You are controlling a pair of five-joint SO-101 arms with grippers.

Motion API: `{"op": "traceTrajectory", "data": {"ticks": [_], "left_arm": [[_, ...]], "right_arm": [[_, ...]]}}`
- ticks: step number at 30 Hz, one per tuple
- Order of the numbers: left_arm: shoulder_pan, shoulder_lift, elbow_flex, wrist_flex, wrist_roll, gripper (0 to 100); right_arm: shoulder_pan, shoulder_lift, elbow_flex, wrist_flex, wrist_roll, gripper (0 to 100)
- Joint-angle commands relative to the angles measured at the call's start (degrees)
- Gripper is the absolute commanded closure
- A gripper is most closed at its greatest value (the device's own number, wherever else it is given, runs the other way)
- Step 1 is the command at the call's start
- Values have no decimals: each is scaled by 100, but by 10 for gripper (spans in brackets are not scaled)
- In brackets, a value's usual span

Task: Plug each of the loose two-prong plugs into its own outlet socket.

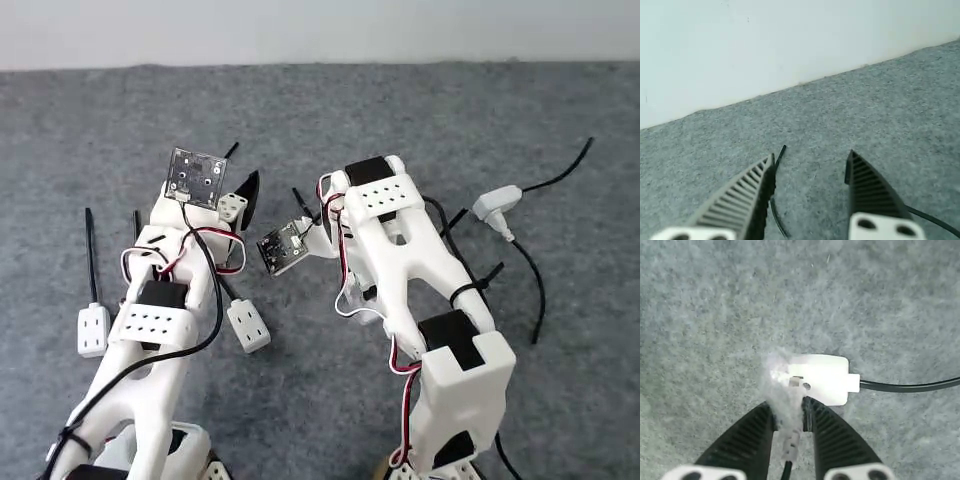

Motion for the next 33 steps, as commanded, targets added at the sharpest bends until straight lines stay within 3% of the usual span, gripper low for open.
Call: {"op": "traceTrajectory", "data": {"ticks": [1,13,33], "left_arm": [[9,-18,-57,-167,-88,772],[9,-26,-57,-167,-88,772],[0,-9,-66,-176,-97,772]], "right_arm": [[-136,-48,-273,48,-114,990],[-224,-40,-114,-242,290,990],[-242,84,703,-936,88,990]]}}
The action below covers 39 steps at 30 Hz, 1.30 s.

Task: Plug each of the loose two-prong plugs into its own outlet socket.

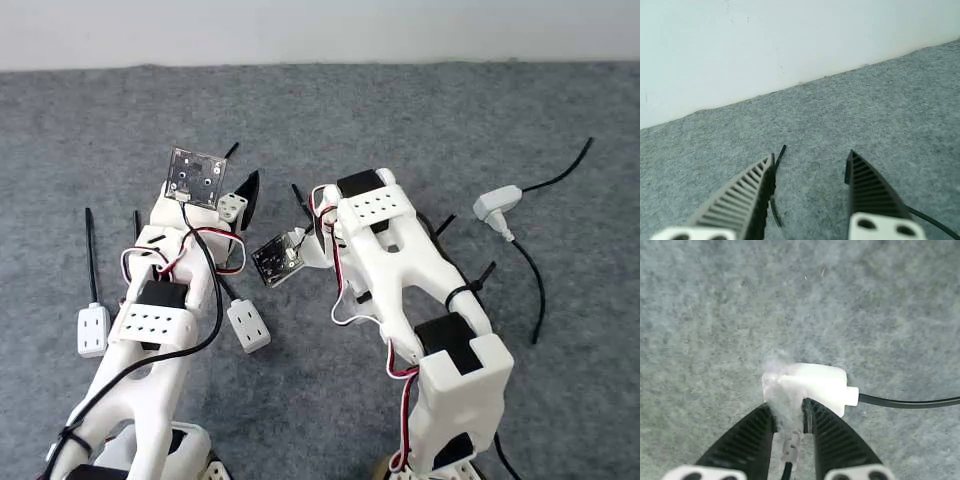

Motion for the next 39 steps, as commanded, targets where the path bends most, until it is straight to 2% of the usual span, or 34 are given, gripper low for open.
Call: {"op": "traceTrajectory", "data": {"ticks": [1,19,30,39], "left_arm": [[0,-18,-66,-176,-97,772],[0,-18,-84,-176,-97,772],[-185,-26,-101,-185,-88,772],[-176,-18,-101,-185,-88,772]], "right_arm": [[-66,180,141,-207,-53,990],[-66,804,132,-497,-193,990],[-180,971,220,-488,-747,990],[-119,971,255,-479,-774,990]]}}
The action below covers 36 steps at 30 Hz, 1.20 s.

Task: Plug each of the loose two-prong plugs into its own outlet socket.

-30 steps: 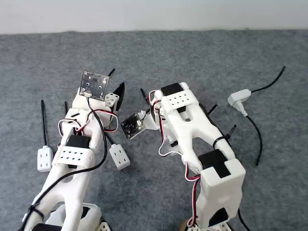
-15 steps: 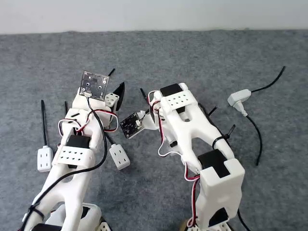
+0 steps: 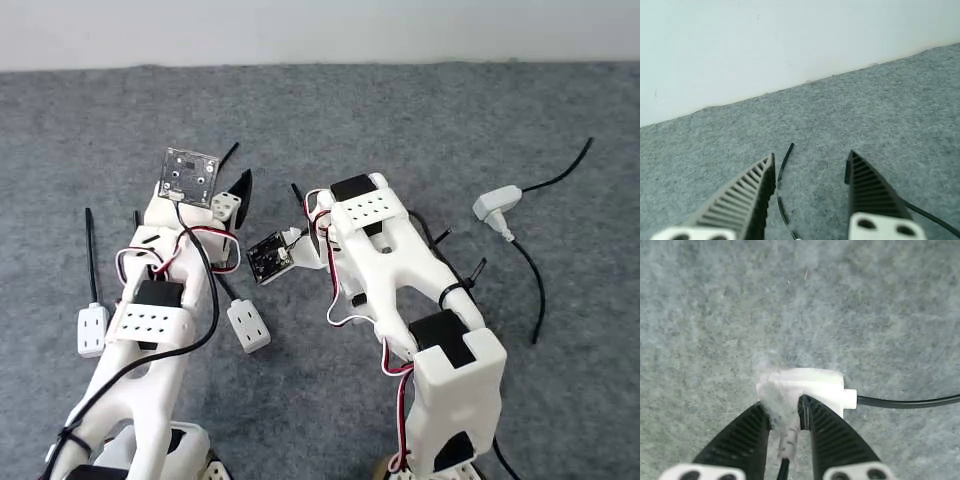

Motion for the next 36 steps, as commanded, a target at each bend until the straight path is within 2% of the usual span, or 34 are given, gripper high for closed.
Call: {"op": "traceTrajectory", "data": {"ticks": [1,8,11,15,19,22,30,36], "left_arm": [[-26,-18,-101,-185,-88,772],[-35,-18,-48,-387,-88,772],[-35,-18,-48,-387,-88,772],[-167,-18,-57,-404,-62,772],[-299,-18,-84,-413,-44,772],[-308,-18,-84,-413,-44,772],[-316,-18,-92,-413,-44,772],[-316,-35,-92,-413,-44,772]], "right_arm": [[-40,462,211,-242,-105,990],[-31,409,167,-251,-123,989],[-48,444,-62,-242,-571,972],[-75,391,-202,-215,-1020,829],[-127,242,-308,-163,-1073,673],[-242,-31,-325,127,-1090,607],[-681,-857,-290,462,-1802,601],[-1042,-1007,-141,418,-2022,601]]}}
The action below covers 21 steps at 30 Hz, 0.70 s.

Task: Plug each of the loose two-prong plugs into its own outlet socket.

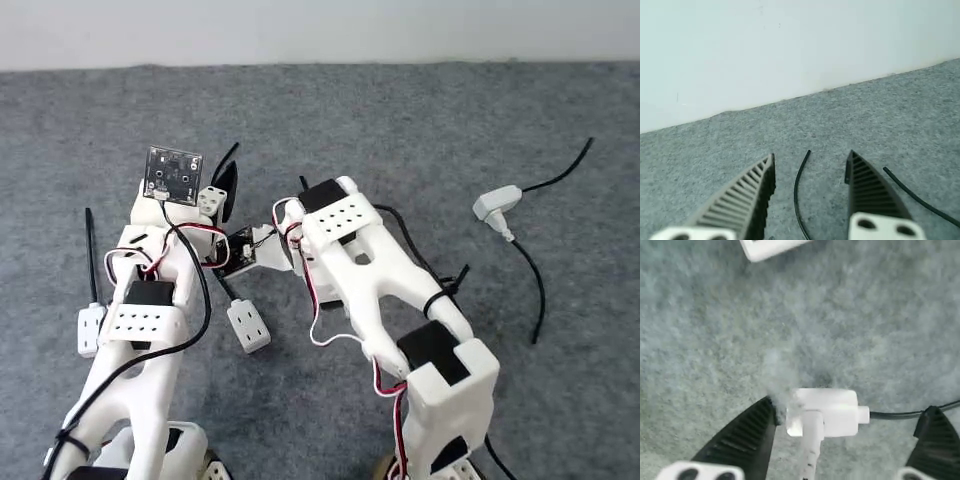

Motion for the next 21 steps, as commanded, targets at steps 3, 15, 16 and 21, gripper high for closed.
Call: {"op": "traceTrajectory", "data": {"ticks": [3,15,16,21], "left_arm": [[-53,-62,-84,-176,-44,772],[-290,-70,-101,-290,70,772],[-299,-70,-101,-290,70,772],[-308,-70,-101,-290,70,772]], "right_arm": [[-347,-189,440,-110,-114,601],[224,-31,1196,-1033,-88,601],[356,-31,1196,-1103,-88,601],[1191,-31,1213,-1165,53,601]]}}
